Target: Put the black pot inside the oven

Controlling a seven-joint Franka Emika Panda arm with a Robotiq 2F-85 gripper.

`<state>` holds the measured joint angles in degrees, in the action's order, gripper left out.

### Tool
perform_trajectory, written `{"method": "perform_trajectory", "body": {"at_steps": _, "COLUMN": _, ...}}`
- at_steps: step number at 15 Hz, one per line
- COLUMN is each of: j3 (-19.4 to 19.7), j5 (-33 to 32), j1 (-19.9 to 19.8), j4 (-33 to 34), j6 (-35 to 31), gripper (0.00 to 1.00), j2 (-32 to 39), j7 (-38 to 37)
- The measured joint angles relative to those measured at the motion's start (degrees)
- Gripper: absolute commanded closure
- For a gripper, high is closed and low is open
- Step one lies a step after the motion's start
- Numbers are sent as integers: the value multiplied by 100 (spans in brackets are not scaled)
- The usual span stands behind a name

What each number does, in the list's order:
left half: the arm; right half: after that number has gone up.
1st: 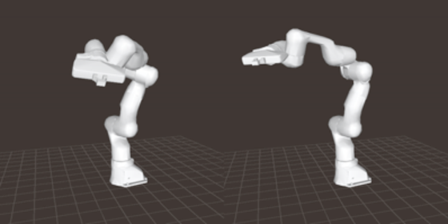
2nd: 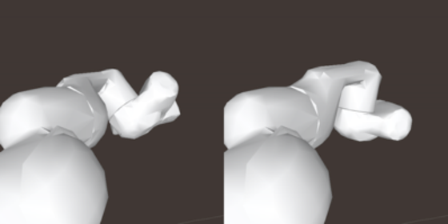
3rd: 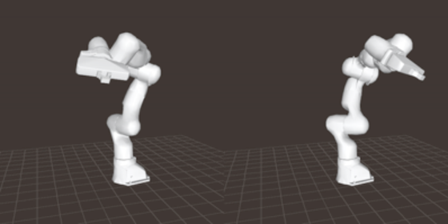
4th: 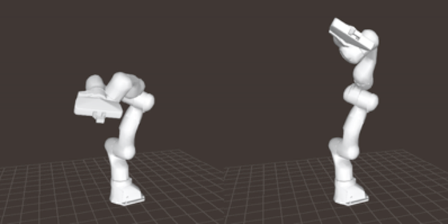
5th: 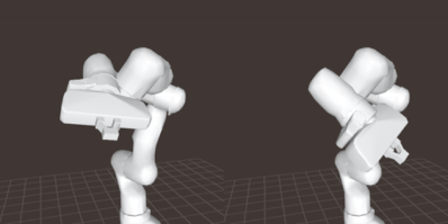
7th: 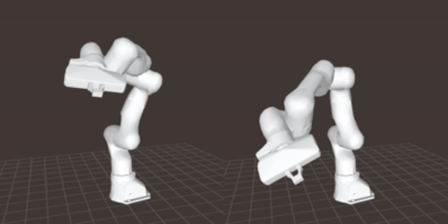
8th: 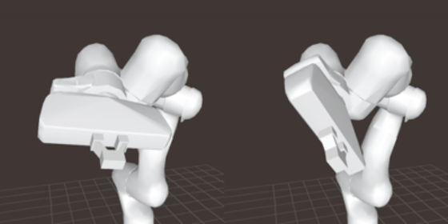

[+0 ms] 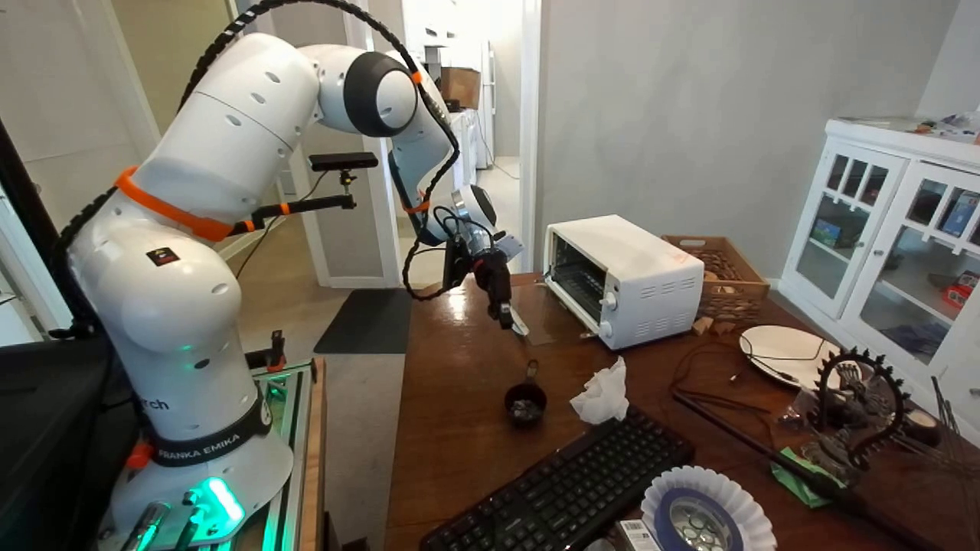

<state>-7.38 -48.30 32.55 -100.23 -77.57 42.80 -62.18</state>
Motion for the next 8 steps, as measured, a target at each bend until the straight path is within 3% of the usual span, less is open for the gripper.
{"method": "perform_trajectory", "body": {"at_steps": 7, "j3": -157, "j5": 32, "j1": -515, "j4": -54, "j6": -630, "gripper": 97, "j2": 95, "j7": 581}}
{"method": "perform_trajectory", "body": {"at_steps": 8, "j3": -158, "j5": 35, "j1": -605, "j4": -65, "j6": -750, "gripper": 64, "j2": 108, "j7": 694}}
